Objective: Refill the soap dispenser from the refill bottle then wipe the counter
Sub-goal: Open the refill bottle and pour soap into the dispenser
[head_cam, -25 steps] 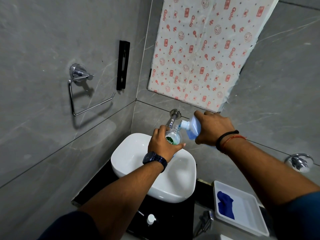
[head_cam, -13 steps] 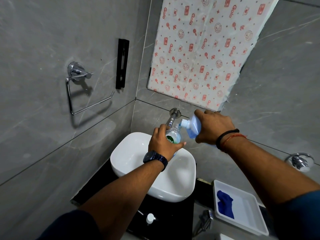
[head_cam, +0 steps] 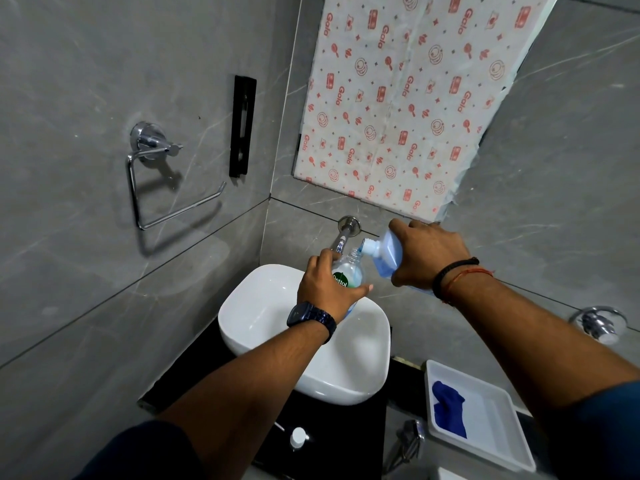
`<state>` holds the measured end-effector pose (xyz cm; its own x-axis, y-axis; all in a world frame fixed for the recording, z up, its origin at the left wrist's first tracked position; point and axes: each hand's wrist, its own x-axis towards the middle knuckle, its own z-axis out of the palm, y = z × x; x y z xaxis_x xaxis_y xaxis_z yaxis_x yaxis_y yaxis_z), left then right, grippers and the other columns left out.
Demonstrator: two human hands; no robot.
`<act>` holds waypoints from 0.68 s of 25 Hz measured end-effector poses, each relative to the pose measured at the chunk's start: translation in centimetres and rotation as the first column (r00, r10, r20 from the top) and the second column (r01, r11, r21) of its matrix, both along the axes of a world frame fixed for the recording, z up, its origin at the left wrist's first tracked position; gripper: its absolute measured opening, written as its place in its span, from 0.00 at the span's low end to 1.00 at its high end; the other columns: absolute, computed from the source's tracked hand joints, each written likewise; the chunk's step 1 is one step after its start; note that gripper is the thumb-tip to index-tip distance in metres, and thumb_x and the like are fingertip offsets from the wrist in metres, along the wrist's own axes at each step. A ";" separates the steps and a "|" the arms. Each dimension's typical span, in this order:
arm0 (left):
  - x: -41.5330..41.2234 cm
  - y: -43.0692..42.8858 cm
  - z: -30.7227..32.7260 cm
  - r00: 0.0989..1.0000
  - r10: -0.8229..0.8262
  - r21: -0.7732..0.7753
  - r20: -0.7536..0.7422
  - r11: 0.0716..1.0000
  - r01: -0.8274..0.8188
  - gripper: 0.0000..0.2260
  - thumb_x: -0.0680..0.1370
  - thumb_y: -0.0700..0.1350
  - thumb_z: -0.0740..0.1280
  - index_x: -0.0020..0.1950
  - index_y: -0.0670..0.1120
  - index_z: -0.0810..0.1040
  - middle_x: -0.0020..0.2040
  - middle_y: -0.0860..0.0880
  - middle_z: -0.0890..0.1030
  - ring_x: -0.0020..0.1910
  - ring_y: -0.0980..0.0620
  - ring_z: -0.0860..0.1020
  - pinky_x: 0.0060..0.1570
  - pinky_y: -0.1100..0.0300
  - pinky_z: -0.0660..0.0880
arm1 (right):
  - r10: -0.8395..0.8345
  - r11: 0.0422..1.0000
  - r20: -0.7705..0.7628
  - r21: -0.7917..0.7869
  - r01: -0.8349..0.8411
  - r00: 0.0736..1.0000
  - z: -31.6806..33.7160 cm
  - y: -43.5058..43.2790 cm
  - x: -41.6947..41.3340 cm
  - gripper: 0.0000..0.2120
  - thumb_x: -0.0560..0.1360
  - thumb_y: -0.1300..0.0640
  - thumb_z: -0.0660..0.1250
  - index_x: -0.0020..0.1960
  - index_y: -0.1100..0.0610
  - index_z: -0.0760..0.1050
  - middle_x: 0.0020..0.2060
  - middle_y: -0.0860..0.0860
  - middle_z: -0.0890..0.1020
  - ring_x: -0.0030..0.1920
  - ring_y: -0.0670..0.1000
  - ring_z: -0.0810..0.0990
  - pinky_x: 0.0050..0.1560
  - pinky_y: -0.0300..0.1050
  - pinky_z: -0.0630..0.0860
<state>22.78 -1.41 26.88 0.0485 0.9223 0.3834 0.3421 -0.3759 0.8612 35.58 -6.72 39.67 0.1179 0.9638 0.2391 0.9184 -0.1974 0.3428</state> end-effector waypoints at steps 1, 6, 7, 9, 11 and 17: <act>0.0 0.0 0.0 1.000 -0.001 -0.004 -0.003 1.000 0.001 0.32 0.57 0.60 0.79 0.54 0.53 0.69 0.52 0.51 0.75 0.46 0.51 0.75 0.39 0.61 0.75 | -0.002 1.000 -0.001 -0.002 0.002 1.000 0.0 0.0 0.0 0.34 0.60 0.44 0.77 0.59 0.48 0.64 0.49 0.53 0.78 0.47 0.55 0.76 0.45 0.51 0.79; 0.1 0.0 -0.1 1.000 -0.004 -0.007 -0.005 1.000 0.004 0.32 0.56 0.61 0.78 0.53 0.53 0.69 0.51 0.51 0.75 0.44 0.52 0.74 0.39 0.60 0.75 | 0.003 1.000 0.015 0.010 -0.004 1.000 0.1 -0.2 0.1 0.32 0.59 0.44 0.76 0.57 0.48 0.64 0.47 0.53 0.77 0.42 0.54 0.73 0.41 0.49 0.75; 0.1 0.0 -0.1 1.000 -0.004 -0.006 -0.004 1.000 0.004 0.32 0.56 0.61 0.78 0.53 0.53 0.69 0.51 0.51 0.75 0.44 0.52 0.74 0.39 0.60 0.75 | 0.002 1.000 0.014 0.005 -0.002 1.000 0.1 -0.2 0.0 0.32 0.59 0.44 0.76 0.57 0.48 0.64 0.47 0.53 0.77 0.43 0.55 0.74 0.41 0.49 0.76; 0.1 0.0 -0.2 1.000 -0.004 -0.004 0.000 1.000 0.004 0.31 0.56 0.61 0.78 0.53 0.54 0.69 0.51 0.51 0.75 0.44 0.51 0.74 0.39 0.60 0.75 | -0.001 1.000 0.006 -0.004 0.001 1.000 0.2 -0.2 -0.2 0.33 0.60 0.44 0.76 0.58 0.48 0.64 0.48 0.53 0.77 0.45 0.55 0.75 0.43 0.50 0.77; 0.1 0.0 -0.2 1.000 -0.002 -0.003 0.004 1.000 0.002 0.31 0.56 0.61 0.78 0.52 0.54 0.69 0.50 0.51 0.75 0.44 0.51 0.74 0.39 0.60 0.75 | -0.002 1.000 0.005 -0.004 0.002 1.000 0.2 -0.3 -0.3 0.33 0.60 0.44 0.76 0.58 0.48 0.64 0.48 0.53 0.78 0.45 0.55 0.75 0.43 0.49 0.76; -0.1 0.1 -0.2 1.000 -0.003 -0.016 0.000 1.000 0.003 0.32 0.57 0.61 0.78 0.54 0.54 0.69 0.52 0.51 0.75 0.44 0.52 0.73 0.39 0.62 0.74 | -0.008 1.000 0.009 -0.004 0.008 1.000 0.5 -0.4 -0.7 0.32 0.60 0.44 0.76 0.58 0.48 0.64 0.48 0.53 0.77 0.43 0.54 0.73 0.41 0.48 0.73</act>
<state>22.69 -1.29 26.69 0.0513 0.9281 0.3687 0.3411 -0.3633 0.8670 34.85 -7.14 40.15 0.1233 0.9638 0.2365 0.9136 -0.2033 0.3522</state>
